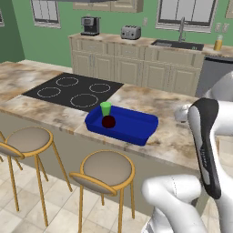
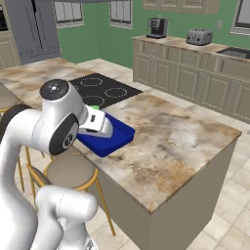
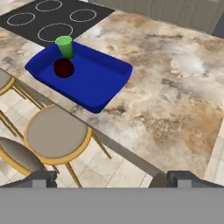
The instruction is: There is a tray on the dining counter. Grab the cup, mug, and pitcher and place them on the tray. The pitcher may be placed next to the tray if it cannot fit the tray.
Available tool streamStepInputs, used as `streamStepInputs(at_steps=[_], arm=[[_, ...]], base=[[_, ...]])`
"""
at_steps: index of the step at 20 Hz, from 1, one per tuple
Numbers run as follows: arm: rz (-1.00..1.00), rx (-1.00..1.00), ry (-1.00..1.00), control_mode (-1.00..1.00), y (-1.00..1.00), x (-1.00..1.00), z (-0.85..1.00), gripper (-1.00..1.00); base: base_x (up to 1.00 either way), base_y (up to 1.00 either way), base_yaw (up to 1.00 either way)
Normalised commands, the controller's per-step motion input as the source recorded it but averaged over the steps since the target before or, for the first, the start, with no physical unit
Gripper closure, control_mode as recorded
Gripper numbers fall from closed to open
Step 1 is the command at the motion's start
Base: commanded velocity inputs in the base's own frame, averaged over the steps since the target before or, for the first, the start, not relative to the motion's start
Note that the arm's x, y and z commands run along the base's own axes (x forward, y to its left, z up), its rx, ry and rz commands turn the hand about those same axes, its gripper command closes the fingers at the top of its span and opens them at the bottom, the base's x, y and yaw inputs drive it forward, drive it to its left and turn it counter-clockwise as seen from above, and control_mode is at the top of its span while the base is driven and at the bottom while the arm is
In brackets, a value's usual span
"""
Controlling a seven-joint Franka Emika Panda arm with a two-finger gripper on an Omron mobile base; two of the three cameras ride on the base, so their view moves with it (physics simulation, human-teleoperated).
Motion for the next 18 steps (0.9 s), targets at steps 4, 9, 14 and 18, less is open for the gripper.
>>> streamStepInputs(at_steps=[4, 9, 14, 18], arm=[[0.0, 0.0, 0.0, -1.0, 0.0, -0.41, 0.04, -1.0], [0.0, 0.0, 0.0, 1.0, -0.03, -0.23, 0.0, -1.0], [0.0, 0.0, 0.0, 1.0, 0.0, 0.0, 0.0, -1.0], [0.0, 0.0, 0.0, 1.0, 0.0, 0.0, 0.0, -1.0]], base=[[0.0, 0.0, 0.0], [-0.34, -0.25, 0.0], [-1.0, -0.99, -0.03], [-1.0, -1.0, -0.13]])
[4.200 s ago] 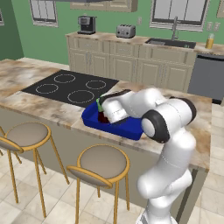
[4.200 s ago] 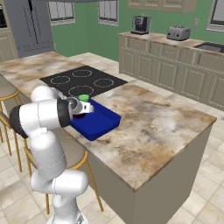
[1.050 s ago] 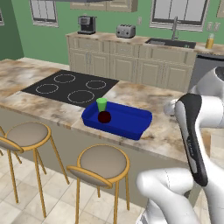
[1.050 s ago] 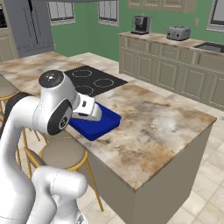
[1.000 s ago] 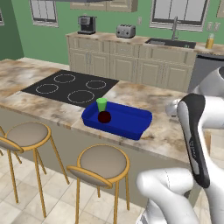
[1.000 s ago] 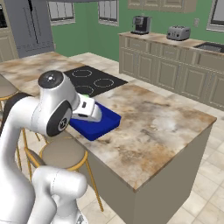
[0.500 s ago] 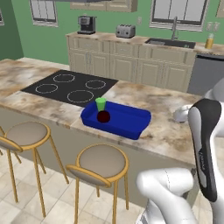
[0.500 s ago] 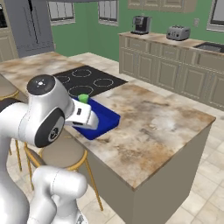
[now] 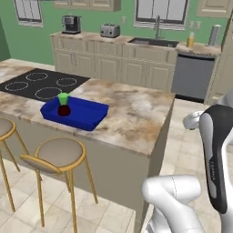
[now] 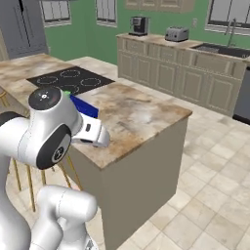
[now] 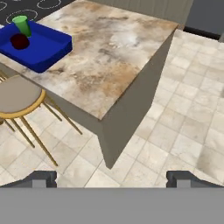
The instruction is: There is a tray on the dining counter. Grab the cup, mug, and pitcher and place them on the tray. The pitcher may be placed next to the tray if it cannot fit the tray.
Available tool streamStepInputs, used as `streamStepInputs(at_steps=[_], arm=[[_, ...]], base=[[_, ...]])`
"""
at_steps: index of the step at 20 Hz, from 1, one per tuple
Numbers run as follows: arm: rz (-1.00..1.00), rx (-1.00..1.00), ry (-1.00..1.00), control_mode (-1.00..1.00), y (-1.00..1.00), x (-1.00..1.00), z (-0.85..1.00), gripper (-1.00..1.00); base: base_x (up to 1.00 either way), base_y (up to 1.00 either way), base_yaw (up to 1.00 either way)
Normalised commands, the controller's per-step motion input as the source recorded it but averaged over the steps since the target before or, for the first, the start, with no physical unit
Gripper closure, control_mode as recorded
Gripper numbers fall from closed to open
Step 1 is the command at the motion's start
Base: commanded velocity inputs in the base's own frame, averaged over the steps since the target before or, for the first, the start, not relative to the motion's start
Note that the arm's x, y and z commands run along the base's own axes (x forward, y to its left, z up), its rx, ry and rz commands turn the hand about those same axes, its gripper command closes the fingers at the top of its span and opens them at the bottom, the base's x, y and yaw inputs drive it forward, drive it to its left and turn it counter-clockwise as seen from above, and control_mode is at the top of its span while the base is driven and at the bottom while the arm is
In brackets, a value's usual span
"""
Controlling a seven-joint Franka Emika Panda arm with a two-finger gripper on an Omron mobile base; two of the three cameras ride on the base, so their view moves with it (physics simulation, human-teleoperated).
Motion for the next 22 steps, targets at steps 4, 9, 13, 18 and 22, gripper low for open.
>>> streamStepInputs(at_steps=[4, 9, 13, 18, 22], arm=[[0.0, 0.0, 0.0, 1.0, 0.0, 0.0, 0.0, -1.0], [0.0, 0.0, 0.0, 1.0, 0.0, 0.0, 0.0, -1.0], [0.0, 0.0, 0.0, 1.0, 0.0, 0.0, 0.0, -1.0], [0.0, 0.0, 0.0, 1.0, 0.0, 0.0, 0.0, -1.0], [0.0, 0.0, 0.0, 1.0, 0.0, 0.0, 0.0, -1.0]], base=[[-0.78, -1.0, -0.3], [-0.29, -1.0, -0.44], [0.04, -1.0, -0.5], [0.77, -0.81, -0.32], [1.0, -0.53, -0.11]])
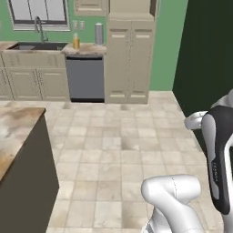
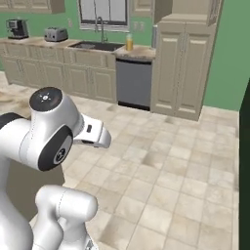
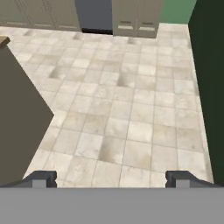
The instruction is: There is a tray on the dining counter. Grab the cup, mug, and pitcher and place them on the tray. The pitcher may be placed next to the tray if it cannot fit the tray.
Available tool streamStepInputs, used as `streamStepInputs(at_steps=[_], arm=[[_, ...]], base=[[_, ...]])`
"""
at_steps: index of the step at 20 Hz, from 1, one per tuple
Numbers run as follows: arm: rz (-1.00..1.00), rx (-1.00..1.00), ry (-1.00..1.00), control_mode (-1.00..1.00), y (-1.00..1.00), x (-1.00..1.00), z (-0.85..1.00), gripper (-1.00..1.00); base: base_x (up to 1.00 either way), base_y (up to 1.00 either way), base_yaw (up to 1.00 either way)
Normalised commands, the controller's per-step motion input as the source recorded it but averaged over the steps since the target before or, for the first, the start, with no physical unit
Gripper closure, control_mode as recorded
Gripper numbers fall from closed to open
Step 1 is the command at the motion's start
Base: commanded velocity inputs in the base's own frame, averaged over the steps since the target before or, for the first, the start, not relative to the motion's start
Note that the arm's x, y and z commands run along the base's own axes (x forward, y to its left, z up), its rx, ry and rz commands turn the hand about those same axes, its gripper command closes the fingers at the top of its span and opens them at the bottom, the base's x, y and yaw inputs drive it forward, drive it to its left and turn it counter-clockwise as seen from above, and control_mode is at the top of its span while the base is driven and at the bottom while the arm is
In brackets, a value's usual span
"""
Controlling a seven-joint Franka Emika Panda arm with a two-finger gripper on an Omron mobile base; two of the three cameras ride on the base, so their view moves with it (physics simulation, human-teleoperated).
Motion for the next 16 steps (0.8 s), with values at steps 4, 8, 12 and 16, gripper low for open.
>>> streamStepInputs(at_steps=[4, 8, 12, 16], arm=[[0.0, 0.0, 0.0, 1.0, 0.0, 0.0, 0.0, -1.0], [0.0, 0.0, 0.0, 1.0, 0.0, 0.0, 0.0, -1.0], [0.0, 0.0, 0.0, 1.0, 0.0, 0.0, 0.0, -1.0], [0.0, 0.0, 0.0, 1.0, 0.0, 0.0, 0.0, -1.0]], base=[[1.0, -0.58, -0.05], [1.0, -0.48, -0.04], [1.0, -0.18, 0.0], [1.0, 0.0, 0.0]])
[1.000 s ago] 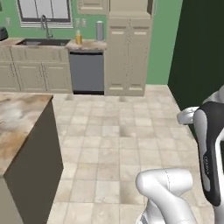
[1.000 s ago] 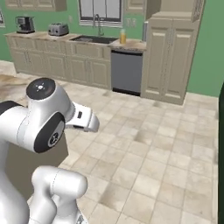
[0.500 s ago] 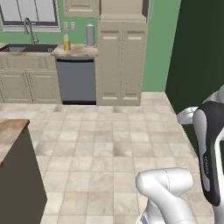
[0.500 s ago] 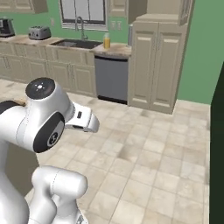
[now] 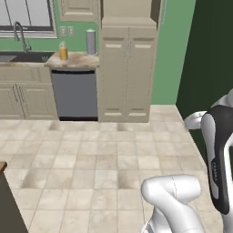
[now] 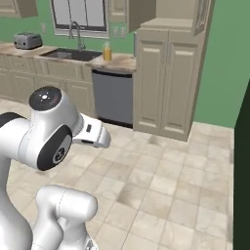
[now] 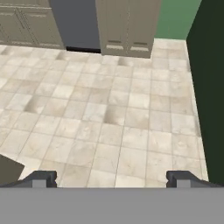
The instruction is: There is a tray on the dining counter. Grab the cup, mug, and pitcher and place them on the tray. The pitcher may be placed next to the tray if it cannot fit the tray.
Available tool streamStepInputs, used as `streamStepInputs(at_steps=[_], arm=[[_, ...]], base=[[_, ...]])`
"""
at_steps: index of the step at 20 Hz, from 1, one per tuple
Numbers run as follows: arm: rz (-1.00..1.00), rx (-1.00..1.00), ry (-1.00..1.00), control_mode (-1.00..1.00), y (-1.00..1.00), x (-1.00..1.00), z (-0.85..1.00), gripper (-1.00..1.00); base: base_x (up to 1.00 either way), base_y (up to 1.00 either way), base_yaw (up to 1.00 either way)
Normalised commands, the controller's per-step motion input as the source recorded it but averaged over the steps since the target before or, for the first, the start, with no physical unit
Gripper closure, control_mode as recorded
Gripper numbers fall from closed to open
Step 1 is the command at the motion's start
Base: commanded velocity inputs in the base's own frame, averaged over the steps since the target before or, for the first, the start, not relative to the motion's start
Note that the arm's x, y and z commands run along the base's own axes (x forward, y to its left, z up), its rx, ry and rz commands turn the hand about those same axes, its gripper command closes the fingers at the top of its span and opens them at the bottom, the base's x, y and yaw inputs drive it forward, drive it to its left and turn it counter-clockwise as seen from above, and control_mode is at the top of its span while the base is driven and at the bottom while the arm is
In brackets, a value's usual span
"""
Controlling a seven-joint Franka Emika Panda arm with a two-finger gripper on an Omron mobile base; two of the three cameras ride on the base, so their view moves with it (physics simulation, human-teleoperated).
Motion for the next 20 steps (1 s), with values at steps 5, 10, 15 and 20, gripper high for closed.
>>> streamStepInputs(at_steps=[5, 10, 15, 20], arm=[[0.0, 0.0, 0.0, 1.0, 0.0, 0.0, 0.0, -1.0], [0.0, 0.0, 0.0, 1.0, 0.0, 0.0, 0.0, -1.0], [0.0, 0.0, 0.0, 1.0, 0.0, 0.0, 0.0, -1.0], [0.0, 0.0, 0.0, 1.0, 0.0, 0.0, 0.0, -1.0]], base=[[1.0, 0.0, 0.02], [1.0, 0.04, 0.16], [1.0, -0.04, 0.56], [0.86, -0.15, 0.81]])
